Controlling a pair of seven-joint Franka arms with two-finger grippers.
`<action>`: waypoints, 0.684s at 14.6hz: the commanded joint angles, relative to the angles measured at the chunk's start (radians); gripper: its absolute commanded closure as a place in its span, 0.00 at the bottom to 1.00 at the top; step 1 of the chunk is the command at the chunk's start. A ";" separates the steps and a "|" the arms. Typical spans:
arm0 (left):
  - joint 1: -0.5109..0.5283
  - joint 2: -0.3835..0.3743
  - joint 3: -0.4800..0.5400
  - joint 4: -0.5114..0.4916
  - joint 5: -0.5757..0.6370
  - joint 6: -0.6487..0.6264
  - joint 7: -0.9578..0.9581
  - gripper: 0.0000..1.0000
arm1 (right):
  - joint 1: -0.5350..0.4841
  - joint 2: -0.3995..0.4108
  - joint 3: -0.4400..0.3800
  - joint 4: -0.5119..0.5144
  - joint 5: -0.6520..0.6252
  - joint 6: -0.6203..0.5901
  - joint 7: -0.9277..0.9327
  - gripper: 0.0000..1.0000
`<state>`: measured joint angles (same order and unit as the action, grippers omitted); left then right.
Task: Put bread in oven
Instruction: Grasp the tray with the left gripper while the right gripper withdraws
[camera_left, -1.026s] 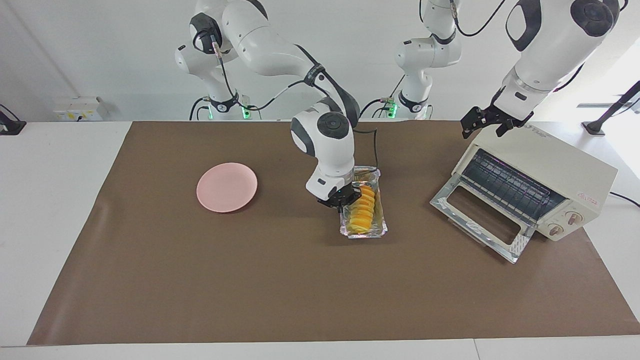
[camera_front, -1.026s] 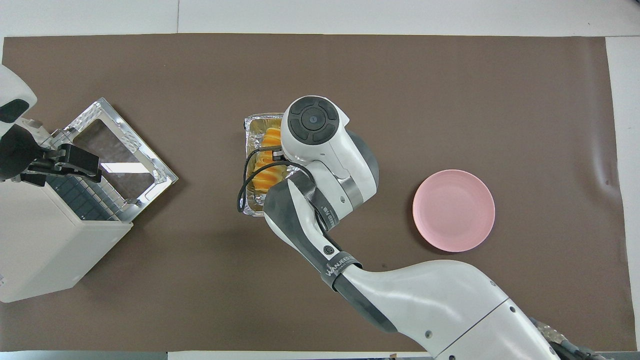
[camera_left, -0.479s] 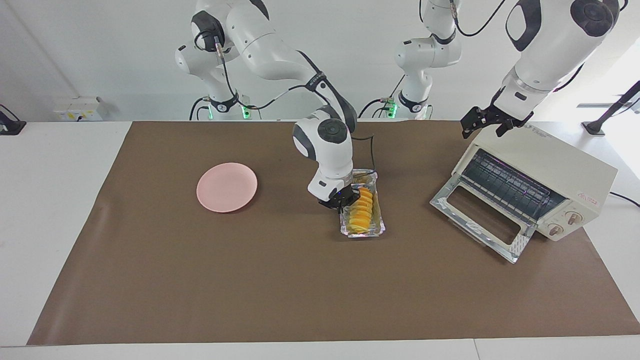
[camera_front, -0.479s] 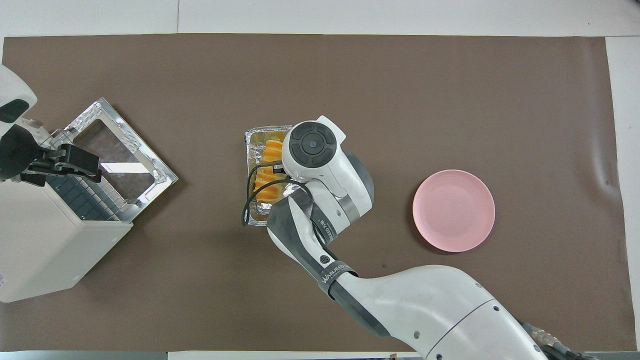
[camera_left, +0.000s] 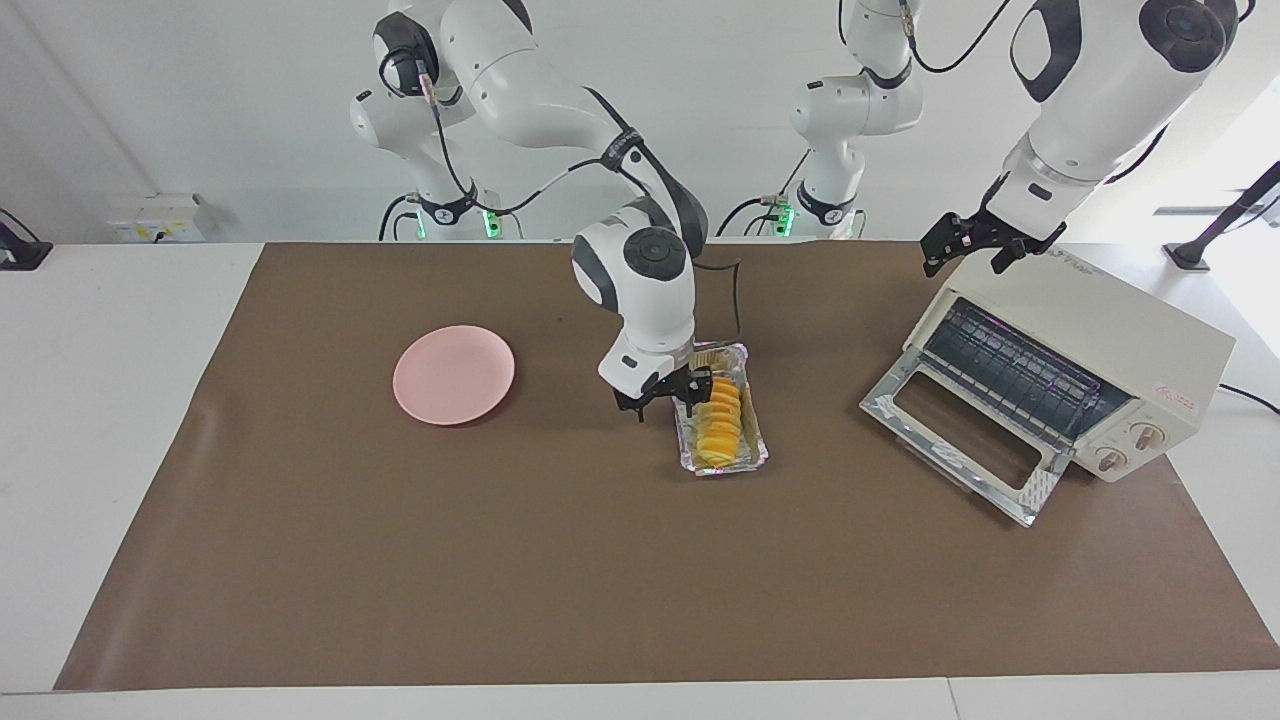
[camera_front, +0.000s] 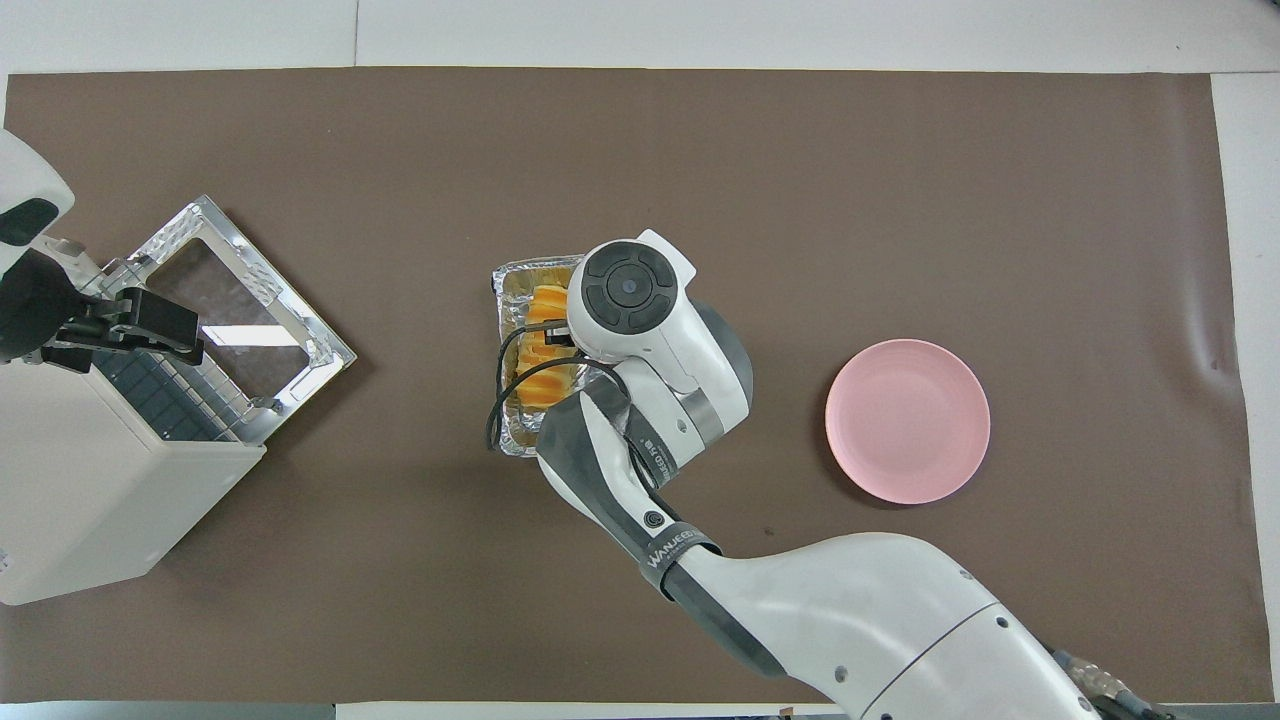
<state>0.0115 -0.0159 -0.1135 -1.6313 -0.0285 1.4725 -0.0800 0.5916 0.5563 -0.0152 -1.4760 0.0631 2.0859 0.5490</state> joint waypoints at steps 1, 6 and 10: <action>-0.046 -0.035 -0.012 -0.062 -0.005 0.098 -0.016 0.00 | -0.088 -0.042 0.008 0.030 0.009 -0.067 -0.027 0.00; -0.310 0.075 -0.011 -0.119 -0.017 0.340 -0.324 0.00 | -0.301 -0.163 0.003 -0.015 -0.005 -0.171 -0.448 0.00; -0.444 0.253 -0.012 -0.122 -0.019 0.574 -0.480 0.00 | -0.449 -0.228 0.001 -0.023 -0.005 -0.248 -0.651 0.00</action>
<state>-0.3999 0.1647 -0.1408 -1.7619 -0.0400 1.9737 -0.5330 0.1897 0.3841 -0.0276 -1.4550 0.0583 1.8661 -0.0301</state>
